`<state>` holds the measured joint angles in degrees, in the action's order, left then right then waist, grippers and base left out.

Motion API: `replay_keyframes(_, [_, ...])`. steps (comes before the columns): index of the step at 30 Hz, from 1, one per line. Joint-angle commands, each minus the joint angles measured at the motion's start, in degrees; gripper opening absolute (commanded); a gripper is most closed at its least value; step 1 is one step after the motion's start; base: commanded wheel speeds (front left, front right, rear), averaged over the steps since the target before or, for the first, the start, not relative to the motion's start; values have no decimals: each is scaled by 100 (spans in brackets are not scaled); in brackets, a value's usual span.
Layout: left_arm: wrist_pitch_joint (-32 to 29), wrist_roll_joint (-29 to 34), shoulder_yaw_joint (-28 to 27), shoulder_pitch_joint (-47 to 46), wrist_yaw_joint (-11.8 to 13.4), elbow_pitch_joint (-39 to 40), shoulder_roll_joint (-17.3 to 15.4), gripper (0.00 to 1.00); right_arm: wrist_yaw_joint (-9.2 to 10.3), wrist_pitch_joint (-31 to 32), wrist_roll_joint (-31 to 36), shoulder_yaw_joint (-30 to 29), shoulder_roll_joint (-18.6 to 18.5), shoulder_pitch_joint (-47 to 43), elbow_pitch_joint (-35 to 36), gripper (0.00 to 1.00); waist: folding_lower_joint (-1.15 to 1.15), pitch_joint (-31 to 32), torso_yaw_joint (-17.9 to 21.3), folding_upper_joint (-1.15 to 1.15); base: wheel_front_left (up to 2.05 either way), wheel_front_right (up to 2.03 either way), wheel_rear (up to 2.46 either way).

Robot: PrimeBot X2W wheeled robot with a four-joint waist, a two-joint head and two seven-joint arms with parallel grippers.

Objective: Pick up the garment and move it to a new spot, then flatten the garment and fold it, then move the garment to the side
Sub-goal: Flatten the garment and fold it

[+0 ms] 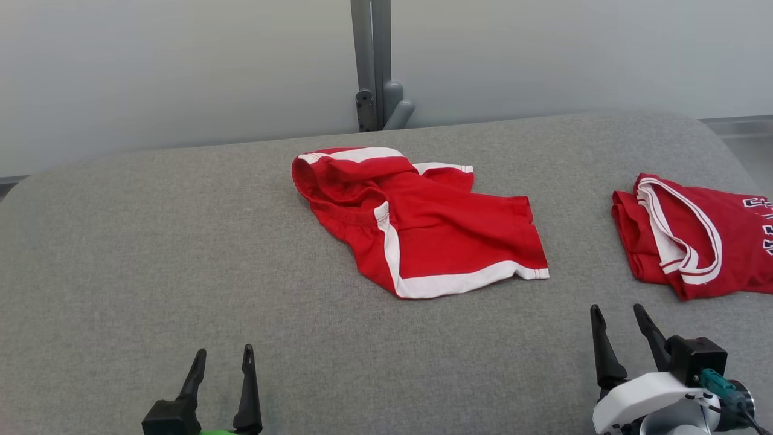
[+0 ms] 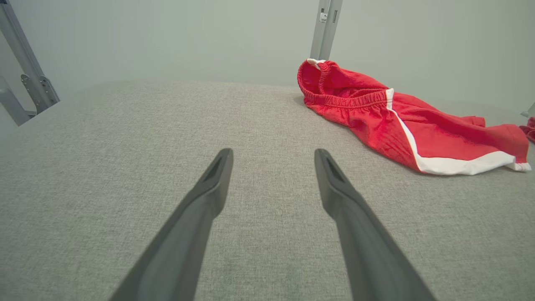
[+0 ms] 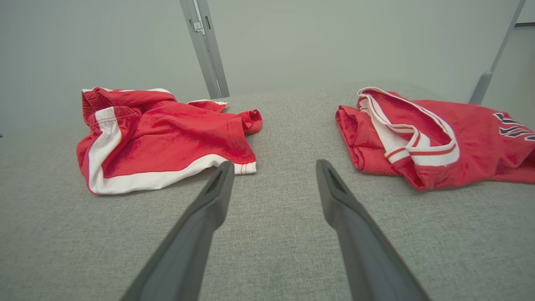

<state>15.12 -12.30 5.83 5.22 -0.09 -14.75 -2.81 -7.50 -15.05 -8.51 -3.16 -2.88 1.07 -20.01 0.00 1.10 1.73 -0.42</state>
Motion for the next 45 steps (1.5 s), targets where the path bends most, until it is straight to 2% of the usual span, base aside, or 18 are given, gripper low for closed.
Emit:
replay_keyframes(1, [-2,72,31,-107,-39,18,-19,100,4,-15,-38,4,-10,74,-16,100,0,-76,-25,42,0,0,0])
replay_keyframes(7, [-2,188,224,-591,-158,-32,-19,100,4,-15,26,102,-12,430,-166,100,0,-516,-45,42,0,0,0])
replay_keyframes(14, [-2,417,509,-1629,-392,-257,-19,100,4,-15,-10,219,-13,1182,-473,100,0,-1243,-25,42,0,0,0])
replay_keyframes(21, [-2,597,937,-2689,-640,-965,-21,100,4,-15,-98,381,-13,1752,-831,100,0,-1732,9,42,0,0,0])
replay_keyframes(28, [-2,679,1416,-3659,-732,-1704,-70,100,4,-15,-201,550,-15,1941,-932,100,0,-2017,120,42,0,0,0])
replay_keyframes(33, [-2,303,2120,-4404,-741,-2187,-104,100,4,-15,-248,584,-16,1989,-950,100,0,-2139,208,42,0,0,0])
replay_keyframes(37, [-3,-269,2654,-4942,-743,-2551,-179,100,4,-15,-284,661,-13,1979,-909,100,0,-2174,280,42,0,0,0])
replay_keyframes(45, [-3,-1049,3364,-5459,-743,-3409,-167,100,4,-15,-337,719,-13,1967,-893,100,0,-2162,362,42,0,0,0])
